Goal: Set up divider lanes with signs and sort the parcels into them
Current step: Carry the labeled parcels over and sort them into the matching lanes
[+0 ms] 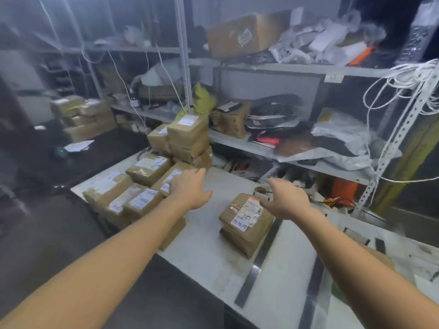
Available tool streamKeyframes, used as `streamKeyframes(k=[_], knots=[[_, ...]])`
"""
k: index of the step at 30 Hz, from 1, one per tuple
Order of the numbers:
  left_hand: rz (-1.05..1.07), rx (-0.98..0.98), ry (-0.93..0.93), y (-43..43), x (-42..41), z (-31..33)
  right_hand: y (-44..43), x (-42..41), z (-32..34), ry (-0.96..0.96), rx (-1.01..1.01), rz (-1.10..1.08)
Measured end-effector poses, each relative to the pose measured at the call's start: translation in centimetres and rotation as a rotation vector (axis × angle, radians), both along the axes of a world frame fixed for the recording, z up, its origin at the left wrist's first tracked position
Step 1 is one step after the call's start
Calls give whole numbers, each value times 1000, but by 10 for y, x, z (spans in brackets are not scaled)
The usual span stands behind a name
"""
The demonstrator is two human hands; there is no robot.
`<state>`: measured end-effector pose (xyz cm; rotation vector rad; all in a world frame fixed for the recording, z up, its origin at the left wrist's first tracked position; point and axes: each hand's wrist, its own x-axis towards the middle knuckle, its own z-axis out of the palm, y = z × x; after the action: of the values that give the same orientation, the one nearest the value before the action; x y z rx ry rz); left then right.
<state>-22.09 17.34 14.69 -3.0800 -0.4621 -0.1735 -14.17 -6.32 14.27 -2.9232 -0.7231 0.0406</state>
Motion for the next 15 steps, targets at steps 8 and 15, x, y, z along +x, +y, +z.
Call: streamKeyframes(k=[8,15], knots=[[25,90,46,147,-7,10,145,1,17,-29,-26,11],[44,20,42,230,28,-6,237,37,-2,12,25,35]])
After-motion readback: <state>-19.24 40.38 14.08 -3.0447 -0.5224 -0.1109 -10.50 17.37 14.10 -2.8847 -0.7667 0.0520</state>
